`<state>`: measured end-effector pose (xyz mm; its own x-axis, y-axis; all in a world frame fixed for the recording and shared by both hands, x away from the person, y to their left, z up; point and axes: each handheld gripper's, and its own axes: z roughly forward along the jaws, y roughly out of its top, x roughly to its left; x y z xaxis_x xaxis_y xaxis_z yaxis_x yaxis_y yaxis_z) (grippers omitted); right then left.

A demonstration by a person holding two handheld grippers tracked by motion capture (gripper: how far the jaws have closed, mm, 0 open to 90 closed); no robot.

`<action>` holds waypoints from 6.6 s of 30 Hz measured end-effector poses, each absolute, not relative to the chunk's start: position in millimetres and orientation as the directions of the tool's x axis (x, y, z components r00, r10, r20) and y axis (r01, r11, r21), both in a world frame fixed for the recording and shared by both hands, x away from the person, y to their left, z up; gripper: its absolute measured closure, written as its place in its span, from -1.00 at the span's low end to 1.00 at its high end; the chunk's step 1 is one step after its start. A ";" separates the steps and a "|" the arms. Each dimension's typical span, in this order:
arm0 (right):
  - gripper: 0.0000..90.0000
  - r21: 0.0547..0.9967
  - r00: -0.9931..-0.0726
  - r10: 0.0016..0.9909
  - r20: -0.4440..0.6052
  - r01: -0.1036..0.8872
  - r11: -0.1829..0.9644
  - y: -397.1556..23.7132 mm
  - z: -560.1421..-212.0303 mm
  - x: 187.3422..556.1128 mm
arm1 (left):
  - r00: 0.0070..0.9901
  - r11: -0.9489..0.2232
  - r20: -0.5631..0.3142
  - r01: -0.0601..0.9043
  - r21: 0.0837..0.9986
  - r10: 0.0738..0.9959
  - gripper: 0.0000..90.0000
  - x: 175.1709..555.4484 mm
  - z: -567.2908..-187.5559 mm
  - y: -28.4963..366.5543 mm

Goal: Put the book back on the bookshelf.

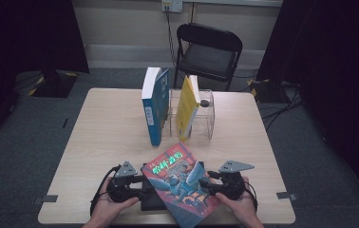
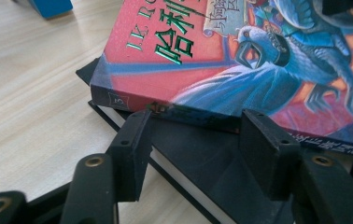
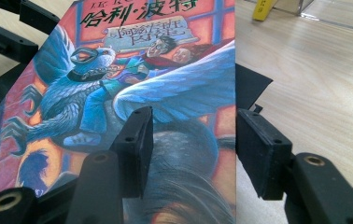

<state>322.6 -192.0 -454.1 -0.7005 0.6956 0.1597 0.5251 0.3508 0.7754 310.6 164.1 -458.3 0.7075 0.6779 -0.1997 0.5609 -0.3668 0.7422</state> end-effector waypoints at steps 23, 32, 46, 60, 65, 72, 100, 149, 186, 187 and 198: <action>0.06 0.784 -0.697 0.697 0.168 0.523 0.334 -192.9 -455.5 309.7 | 0.759 -0.354 -0.212 0.507 0.786 0.616 0.12 320.8 -458.9 164.6; 0.03 0.777 -0.683 0.717 0.140 0.524 0.348 -189.2 -452.8 306.0 | 0.729 -0.369 -0.131 0.483 0.794 0.672 -0.13 336.3 -455.9 140.7; 0.04 0.765 -0.694 0.704 0.150 0.533 0.362 -184.9 -450.8 288.9 | 0.713 -0.340 -0.143 0.489 0.803 0.687 -0.19 371.1 -458.9 128.7; 0.15 0.780 -0.654 0.729 0.199 0.557 0.286 -185.9 -453.7 313.1 | 0.736 -0.316 -0.233 0.523 0.792 0.636 0.08 352.3 -459.2 143.2; 0.08 0.762 -0.641 0.745 0.184 0.572 0.304 -176.1 -451.8 324.5 | 0.744 -0.318 -0.272 0.544 0.776 0.610 -0.05 349.7 -461.7 150.5; 0.07 0.762 -0.638 0.746 0.192 0.576 0.297 -170.5 -452.4 325.1 | 0.722 -0.304 -0.286 0.568 0.765 0.630 -0.11 352.3 -462.3 152.1; 0.12 0.749 -0.532 0.767 0.359 0.654 0.103 -174.6 -464.4 360.8 | 0.705 -0.293 -0.259 0.560 0.775 0.661 -0.14 352.4 -462.3 154.2; 0.41 0.705 -0.572 0.657 0.490 0.704 0.087 -158.2 -457.6 348.0 | 0.721 -0.308 -0.244 0.543 0.781 0.649 -0.10 350.3 -461.8 150.5; 0.38 0.738 -0.496 0.744 0.448 0.675 0.006 -180.6 -448.9 341.7 | 0.719 -0.302 -0.249 0.544 0.783 0.649 -0.12 350.5 -462.5 150.4; 0.40 0.738 -0.503 0.734 0.456 0.675 0.003 -181.2 -447.4 340.7 | 0.720 -0.304 -0.248 0.543 0.783 0.648 -0.12 350.5 -462.5 150.5; 0.31 0.702 -0.527 0.696 0.488 0.711 0.046 -166.3 -458.6 344.4 | 0.722 -0.305 -0.243 0.539 0.785 0.648 -0.14 350.5 -462.6 150.4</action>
